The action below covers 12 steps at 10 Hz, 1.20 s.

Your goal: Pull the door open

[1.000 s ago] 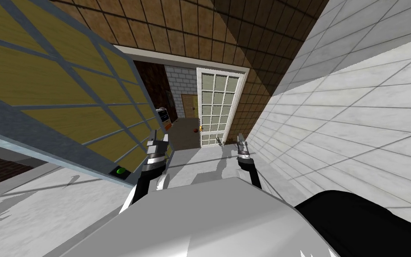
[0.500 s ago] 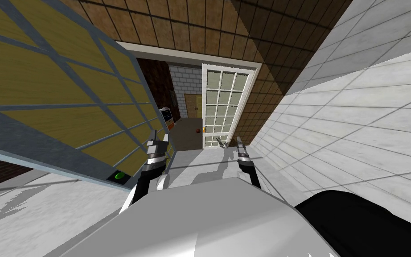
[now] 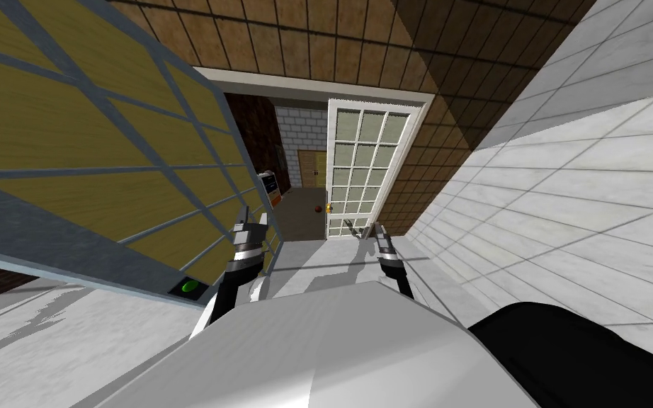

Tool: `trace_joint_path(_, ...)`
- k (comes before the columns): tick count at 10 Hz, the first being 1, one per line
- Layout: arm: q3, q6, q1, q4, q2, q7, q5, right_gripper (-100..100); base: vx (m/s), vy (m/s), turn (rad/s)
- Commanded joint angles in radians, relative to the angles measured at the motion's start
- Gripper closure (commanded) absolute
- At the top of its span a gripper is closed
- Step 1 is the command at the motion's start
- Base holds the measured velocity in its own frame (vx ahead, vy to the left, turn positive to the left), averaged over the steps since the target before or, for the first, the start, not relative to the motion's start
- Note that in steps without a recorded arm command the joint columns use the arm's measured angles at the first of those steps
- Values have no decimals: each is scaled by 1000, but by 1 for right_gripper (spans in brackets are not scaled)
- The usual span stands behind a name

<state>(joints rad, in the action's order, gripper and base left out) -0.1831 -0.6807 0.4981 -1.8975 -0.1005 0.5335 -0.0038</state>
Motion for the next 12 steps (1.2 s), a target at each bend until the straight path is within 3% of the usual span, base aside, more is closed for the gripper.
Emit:
trace_joint_path(1, -6, -5, 1, 23, -1, 29, 7, -100, 109, 31, 71)
trace_joint_path(12, -68, -92, 6, 269, 2, 256, 60, -100, 130, 29, 93)
